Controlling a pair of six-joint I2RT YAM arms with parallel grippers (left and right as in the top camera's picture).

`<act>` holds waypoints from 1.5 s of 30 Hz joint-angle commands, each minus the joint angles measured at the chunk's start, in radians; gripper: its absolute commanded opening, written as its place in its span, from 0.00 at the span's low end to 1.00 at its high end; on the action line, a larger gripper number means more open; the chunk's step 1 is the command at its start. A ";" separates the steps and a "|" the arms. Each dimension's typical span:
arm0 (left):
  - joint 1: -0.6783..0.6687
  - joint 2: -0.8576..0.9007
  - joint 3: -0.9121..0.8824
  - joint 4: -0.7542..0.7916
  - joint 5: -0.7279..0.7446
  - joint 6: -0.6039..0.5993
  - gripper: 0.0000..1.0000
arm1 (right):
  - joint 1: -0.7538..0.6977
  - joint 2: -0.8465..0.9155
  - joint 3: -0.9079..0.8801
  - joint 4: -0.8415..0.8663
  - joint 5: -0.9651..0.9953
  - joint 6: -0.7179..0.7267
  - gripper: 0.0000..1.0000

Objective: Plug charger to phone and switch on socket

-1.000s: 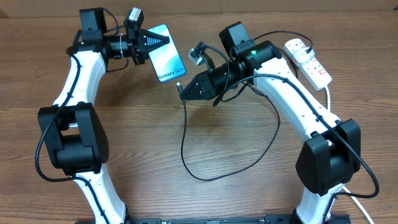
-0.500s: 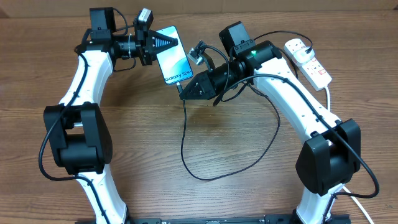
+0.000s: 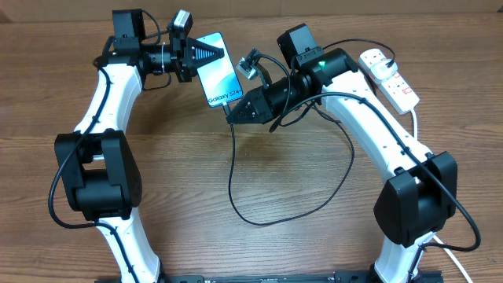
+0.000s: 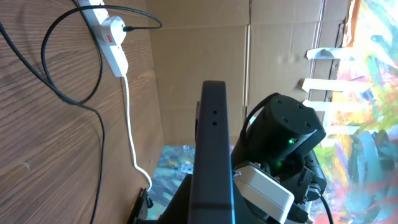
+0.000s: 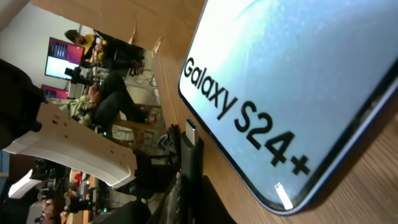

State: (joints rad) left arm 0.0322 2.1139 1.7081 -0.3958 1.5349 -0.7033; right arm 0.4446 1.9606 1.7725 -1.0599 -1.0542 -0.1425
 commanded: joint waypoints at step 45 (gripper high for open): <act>0.000 -0.006 0.015 0.001 0.048 0.019 0.04 | -0.027 -0.023 0.030 -0.035 0.013 -0.004 0.04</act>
State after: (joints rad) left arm 0.0322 2.1139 1.7081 -0.3962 1.5398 -0.7033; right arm 0.4152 1.9606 1.7725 -1.0931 -1.0164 -0.1417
